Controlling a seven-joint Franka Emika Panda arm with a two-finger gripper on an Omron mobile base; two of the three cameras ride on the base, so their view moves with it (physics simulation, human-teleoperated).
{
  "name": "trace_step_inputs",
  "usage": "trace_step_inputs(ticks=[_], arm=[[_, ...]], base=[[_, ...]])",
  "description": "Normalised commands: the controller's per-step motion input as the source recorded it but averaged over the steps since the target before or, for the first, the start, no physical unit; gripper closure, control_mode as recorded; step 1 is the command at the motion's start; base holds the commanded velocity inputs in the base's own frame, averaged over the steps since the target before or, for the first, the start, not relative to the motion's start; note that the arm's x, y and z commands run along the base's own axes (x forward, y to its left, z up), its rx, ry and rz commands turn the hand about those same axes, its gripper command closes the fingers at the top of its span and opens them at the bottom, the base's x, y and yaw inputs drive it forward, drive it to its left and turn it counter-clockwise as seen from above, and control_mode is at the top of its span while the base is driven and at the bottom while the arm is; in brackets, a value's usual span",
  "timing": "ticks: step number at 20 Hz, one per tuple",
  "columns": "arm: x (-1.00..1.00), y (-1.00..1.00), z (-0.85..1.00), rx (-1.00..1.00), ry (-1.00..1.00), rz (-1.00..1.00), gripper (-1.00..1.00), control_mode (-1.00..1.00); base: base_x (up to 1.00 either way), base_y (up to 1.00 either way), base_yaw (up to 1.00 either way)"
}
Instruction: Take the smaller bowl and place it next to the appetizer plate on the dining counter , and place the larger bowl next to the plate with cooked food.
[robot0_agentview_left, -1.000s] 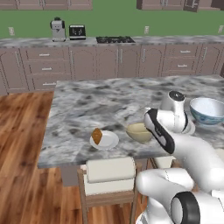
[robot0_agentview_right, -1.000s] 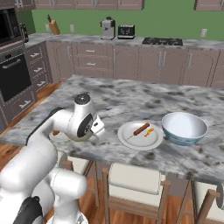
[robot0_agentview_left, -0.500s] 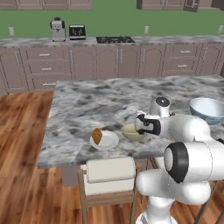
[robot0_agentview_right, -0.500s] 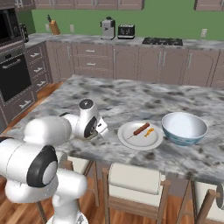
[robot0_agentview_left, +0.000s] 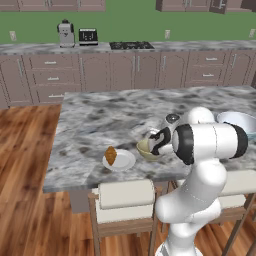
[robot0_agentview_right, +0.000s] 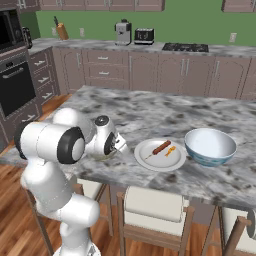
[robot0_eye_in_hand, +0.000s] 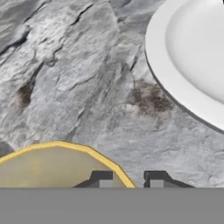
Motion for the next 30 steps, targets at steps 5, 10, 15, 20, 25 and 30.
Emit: trace_step_inputs(ticks=[5,10,15,20,25,30], arm=[[0.29,0.25,-0.19,-0.04,0.00,0.00,-1.00,-1.00],[-0.72,0.01,0.98,0.00,-0.02,0.00,-1.00,-1.00],[-0.84,-0.07,0.97,0.00,-0.03,0.00,-1.00,-1.00],[-1.00,-0.04,0.96,0.00,-0.07,0.00,-1.00,-1.00],[-1.00,0.00,1.00,0.00,-0.13,0.00,-1.00,-1.00],[-0.99,0.00,1.00,0.00,-0.13,0.00,-1.00,-1.00]], base=[[0.00,0.00,0.00],[0.00,0.00,0.00],[0.00,0.00,0.00],[0.00,0.00,0.00],[0.00,0.00,0.00],[0.00,0.00,0.00]])
